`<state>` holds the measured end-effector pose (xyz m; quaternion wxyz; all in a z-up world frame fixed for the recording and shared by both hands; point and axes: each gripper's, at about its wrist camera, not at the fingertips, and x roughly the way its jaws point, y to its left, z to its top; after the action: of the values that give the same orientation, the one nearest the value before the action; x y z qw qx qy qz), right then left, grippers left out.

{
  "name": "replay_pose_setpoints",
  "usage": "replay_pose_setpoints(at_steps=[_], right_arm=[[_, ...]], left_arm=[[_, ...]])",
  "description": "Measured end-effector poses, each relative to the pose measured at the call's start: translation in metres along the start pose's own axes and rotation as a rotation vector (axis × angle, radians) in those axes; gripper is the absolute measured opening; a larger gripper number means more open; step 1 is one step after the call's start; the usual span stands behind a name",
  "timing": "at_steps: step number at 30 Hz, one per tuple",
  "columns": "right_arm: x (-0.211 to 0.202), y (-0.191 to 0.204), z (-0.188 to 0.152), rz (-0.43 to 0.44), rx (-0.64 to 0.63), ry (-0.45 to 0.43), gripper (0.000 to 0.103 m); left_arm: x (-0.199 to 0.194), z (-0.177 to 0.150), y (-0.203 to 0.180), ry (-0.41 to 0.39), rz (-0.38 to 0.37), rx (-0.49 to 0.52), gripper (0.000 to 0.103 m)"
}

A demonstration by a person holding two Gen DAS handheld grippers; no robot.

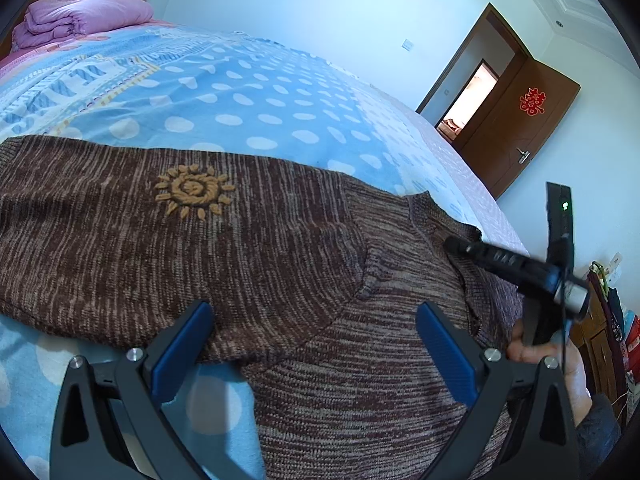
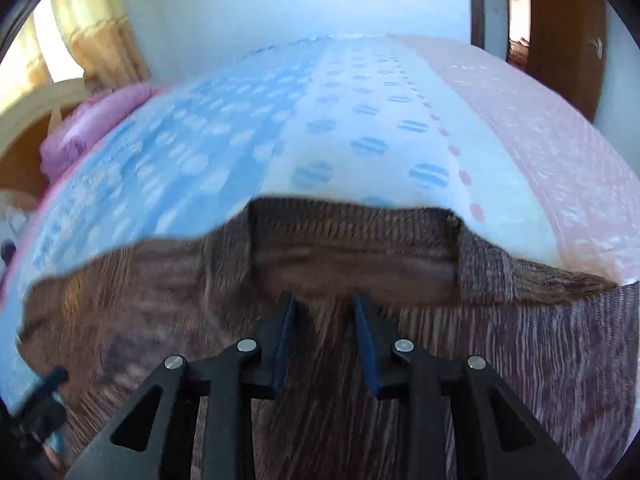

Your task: Fold small clothes

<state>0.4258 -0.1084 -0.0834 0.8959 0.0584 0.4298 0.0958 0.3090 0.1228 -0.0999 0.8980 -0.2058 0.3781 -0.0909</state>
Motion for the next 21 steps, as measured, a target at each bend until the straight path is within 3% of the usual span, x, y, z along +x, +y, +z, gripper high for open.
replay_pose_setpoints(at_steps=[3, 5, 9, 12, 13, 15, 17, 19, 21], right_arm=[[-0.032, -0.021, -0.003, 0.129, 0.139, -0.096, 0.031], [-0.055, -0.028, -0.013, 0.126, 0.154, -0.137, 0.031], [-0.093, -0.043, -0.048, -0.117, 0.09, -0.155, 0.031], [-0.103, -0.075, -0.078, -0.306, 0.073, -0.077, 0.031], [-0.102, -0.088, -0.087, -0.329, 0.085, -0.05, 0.031], [-0.119, -0.106, -0.094, -0.287, 0.159, -0.11, 0.031], [-0.125, -0.119, -0.101, -0.426, 0.228, -0.119, 0.037], [-0.128, -0.139, -0.106, -0.324, 0.348, -0.149, 0.041], [-0.13, -0.14, -0.106, -0.298, 0.36, -0.176, 0.041]], left_arm=[[0.0, 0.0, 0.001, -0.001, -0.005, -0.004, 0.103], [0.0, 0.0, 0.001, -0.002, -0.008, -0.006, 0.103], [0.0, 0.0, 0.001, -0.003, -0.01, -0.008, 0.103], [-0.001, -0.001, 0.001, -0.004, -0.008, -0.008, 0.103], [-0.001, -0.001, 0.001, -0.005, -0.008, -0.009, 0.103], [-0.002, -0.001, 0.001, -0.007, -0.003, -0.009, 0.103], [-0.003, -0.001, 0.0, -0.01, 0.003, -0.01, 0.103], [-0.006, -0.002, 0.001, -0.023, 0.017, -0.019, 0.103], [-0.019, -0.004, 0.005, -0.072, 0.066, -0.04, 0.103]])
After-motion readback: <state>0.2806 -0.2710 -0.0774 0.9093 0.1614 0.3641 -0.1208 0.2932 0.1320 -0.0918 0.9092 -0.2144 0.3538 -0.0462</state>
